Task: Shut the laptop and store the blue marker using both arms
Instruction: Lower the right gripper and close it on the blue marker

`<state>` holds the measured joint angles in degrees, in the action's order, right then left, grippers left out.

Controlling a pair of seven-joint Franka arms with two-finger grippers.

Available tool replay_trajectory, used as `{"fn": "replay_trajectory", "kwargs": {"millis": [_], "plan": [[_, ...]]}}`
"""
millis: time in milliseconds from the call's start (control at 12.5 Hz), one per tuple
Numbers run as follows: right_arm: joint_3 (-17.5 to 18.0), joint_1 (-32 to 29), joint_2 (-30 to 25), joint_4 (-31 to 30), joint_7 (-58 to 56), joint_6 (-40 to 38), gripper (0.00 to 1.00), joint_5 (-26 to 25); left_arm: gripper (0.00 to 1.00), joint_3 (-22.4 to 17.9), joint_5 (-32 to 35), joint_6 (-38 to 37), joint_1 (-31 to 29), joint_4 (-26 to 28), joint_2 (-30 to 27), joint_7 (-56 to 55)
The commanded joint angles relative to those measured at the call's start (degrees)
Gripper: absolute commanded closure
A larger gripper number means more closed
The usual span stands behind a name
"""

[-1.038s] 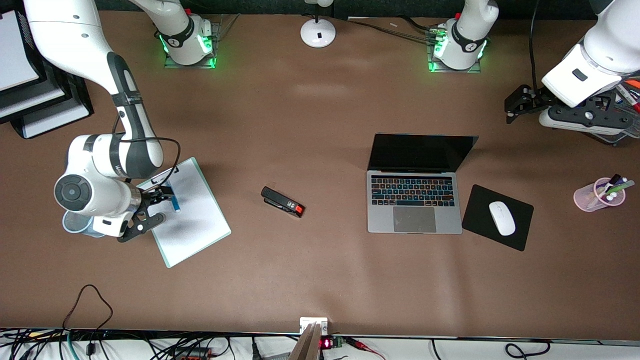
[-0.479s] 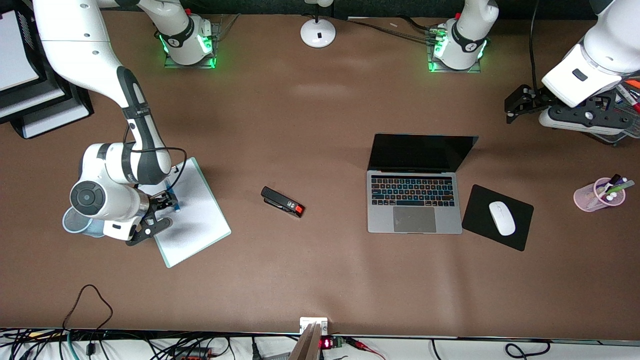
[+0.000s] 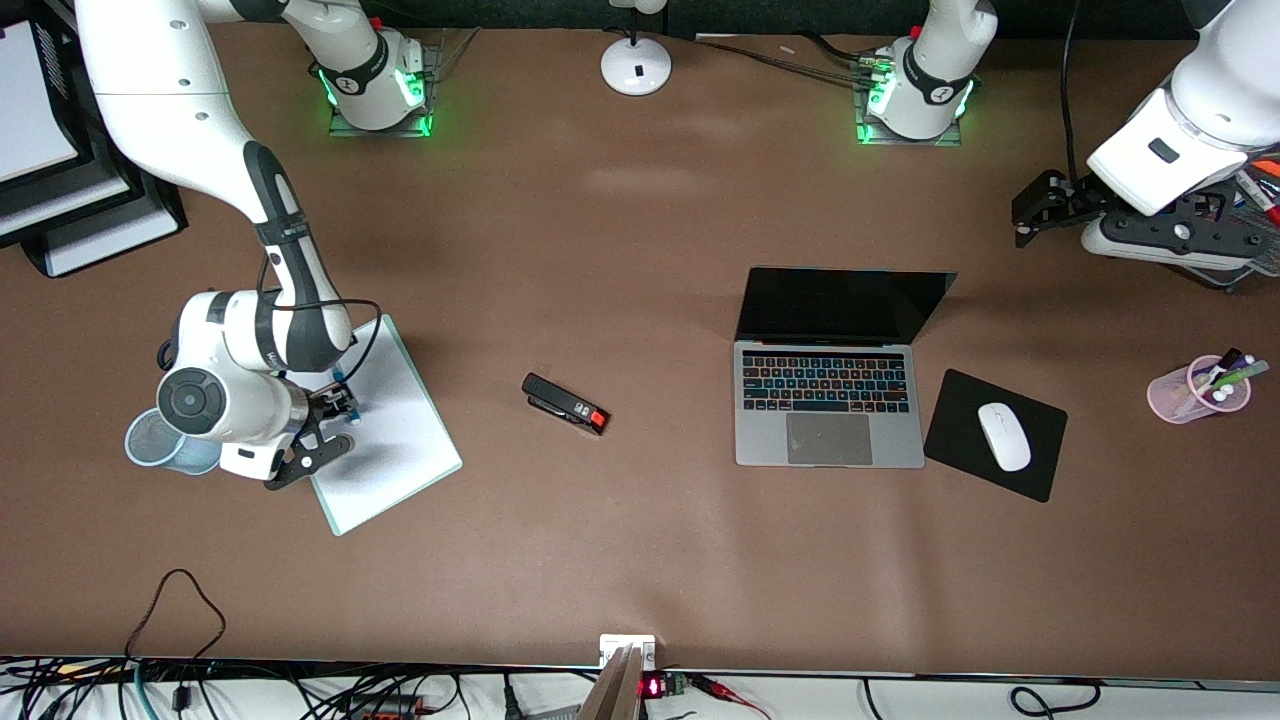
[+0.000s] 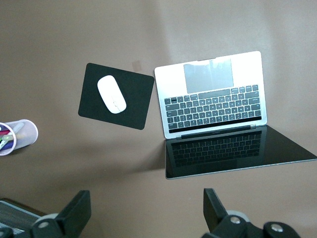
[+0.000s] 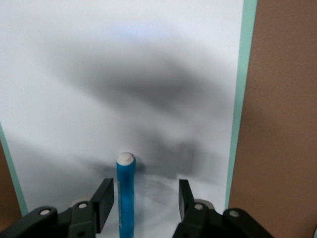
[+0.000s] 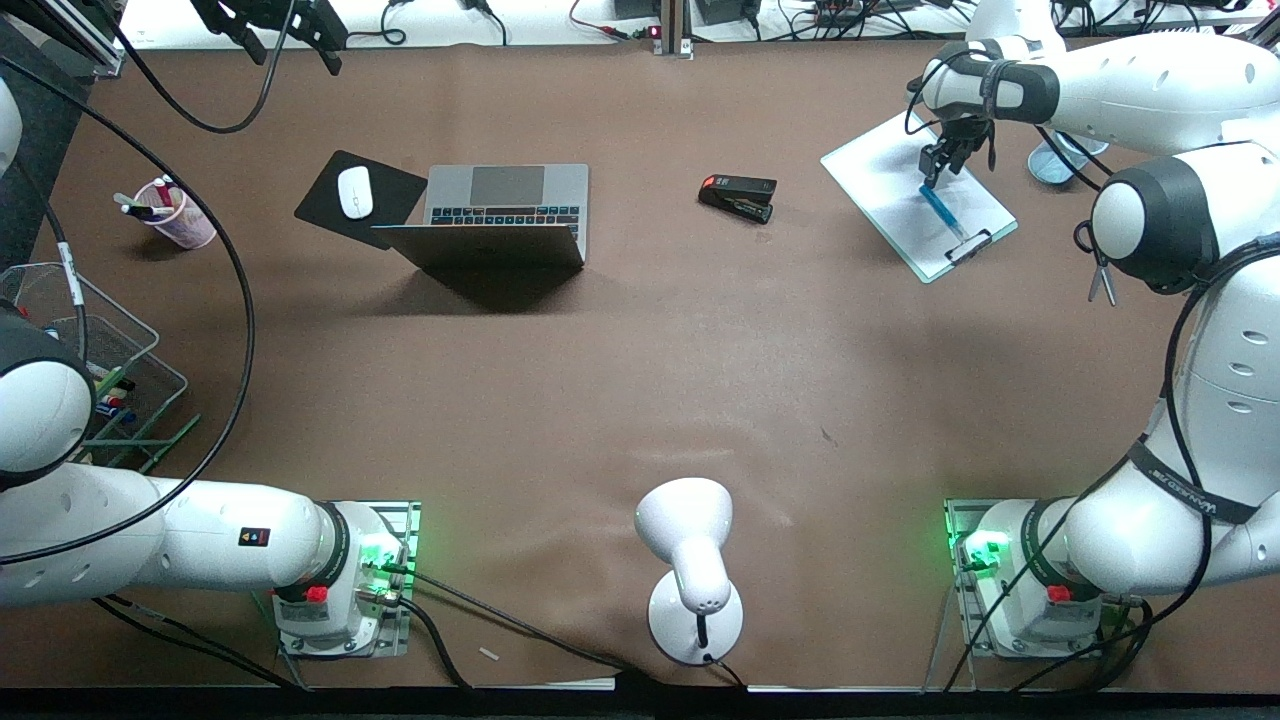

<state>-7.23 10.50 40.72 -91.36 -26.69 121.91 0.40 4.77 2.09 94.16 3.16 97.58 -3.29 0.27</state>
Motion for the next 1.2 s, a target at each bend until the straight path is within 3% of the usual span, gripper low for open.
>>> {"fn": "replay_trajectory", "kwargs": {"millis": [0, 479, 559, 639, 718, 878, 1118], "plan": [[0.6, 0.1, -0.3, -0.6, 0.3, -0.1, 0.41, 1.4, 0.0, 0.2, 1.0, -1.2, -0.3, -1.3, 0.4, 0.2], [0.7, 0.0, 0.0, -0.6, 0.2, 0.4, 0.55, 1.4, 0.0, 0.3, 0.6, -3.0, -0.3, -1.2, 2.2, 0.3], [0.7, 0.0, 0.0, -0.6, 0.2, 0.5, 0.56, 1.4, 0.36, 0.2, 0.4, -3.0, -0.3, -1.5, 3.0, 0.2], [0.7, 0.0, 0.1, -0.6, 0.2, 0.5, 0.56, 1.4, 0.62, 0.3, 0.8, -4.5, 0.0, -3.1, 3.8, 0.5], [0.7, 0.0, 0.2, -0.6, 0.2, 0.5, 0.56, 1.4, 0.74, 0.3, 0.6, -7.6, 0.4, -4.4, 4.9, 0.7], [0.8, 0.0, 0.4, -0.6, 0.2, 0.5, 0.56, 1.5, 0.93, 0.4, 0.4, -8.4, 0.6, -6.3, 6.4, 0.6], [0.8, 0.1, 0.6, -0.5, 0.2, 0.8, 0.56, 1.6, 0.97, 1.1, 0.4, -10.1, 1.1, -6.1, 6.5, 0.4]]}}
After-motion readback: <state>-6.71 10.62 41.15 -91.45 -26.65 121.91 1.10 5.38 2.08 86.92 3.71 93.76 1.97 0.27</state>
